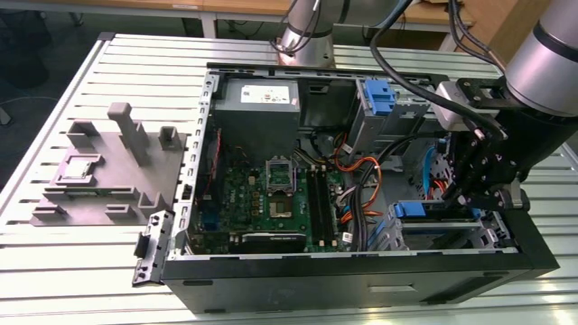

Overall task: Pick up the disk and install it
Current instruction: 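Insert the first disk wire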

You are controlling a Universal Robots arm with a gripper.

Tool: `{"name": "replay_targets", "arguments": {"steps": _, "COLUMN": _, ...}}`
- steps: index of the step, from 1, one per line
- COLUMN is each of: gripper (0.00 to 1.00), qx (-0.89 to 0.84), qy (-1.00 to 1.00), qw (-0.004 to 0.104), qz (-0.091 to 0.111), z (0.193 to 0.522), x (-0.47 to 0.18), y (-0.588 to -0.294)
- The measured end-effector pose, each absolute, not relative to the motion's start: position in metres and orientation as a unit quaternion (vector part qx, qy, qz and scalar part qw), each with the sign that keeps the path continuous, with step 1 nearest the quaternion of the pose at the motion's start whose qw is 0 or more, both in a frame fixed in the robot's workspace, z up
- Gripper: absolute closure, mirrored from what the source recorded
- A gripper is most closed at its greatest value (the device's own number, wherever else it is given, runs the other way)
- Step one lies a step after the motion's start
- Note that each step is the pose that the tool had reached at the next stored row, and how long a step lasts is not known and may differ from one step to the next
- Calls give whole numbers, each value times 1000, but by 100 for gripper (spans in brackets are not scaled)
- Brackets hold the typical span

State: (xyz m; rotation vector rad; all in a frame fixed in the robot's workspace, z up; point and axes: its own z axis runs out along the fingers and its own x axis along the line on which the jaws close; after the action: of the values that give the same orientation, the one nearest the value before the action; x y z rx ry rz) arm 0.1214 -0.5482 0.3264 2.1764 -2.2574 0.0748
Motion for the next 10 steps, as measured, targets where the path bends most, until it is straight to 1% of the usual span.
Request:
{"name": "replay_targets", "arguments": {"steps": 4, "gripper": 82, "qx": 694, "qy": -720, "qw": 2, "qz": 23, "z": 327, "x": 121, "y": -548}}
{"name": "replay_targets", "arguments": {"steps": 5, "gripper": 75, "qx": 694, "qy": -720, "qw": 2, "qz": 23, "z": 328, "x": 121, "y": -548}}
{"name": "replay_targets", "arguments": {"steps": 7, "gripper": 75, "qx": 694, "qy": -720, "qw": 3, "qz": 23, "z": 342, "x": 121, "y": -548}}
{"name": "replay_targets", "arguments": {"steps": 8, "gripper": 76, "qx": 694, "qy": -720, "qw": 3, "qz": 23, "z": 342, "x": 121, "y": -548}}
{"name": "replay_targets", "arguments": {"steps": 10, "gripper": 89, "qx": 694, "qy": -720, "qw": 3, "qz": 23, "z": 342, "x": 121, "y": -548}}
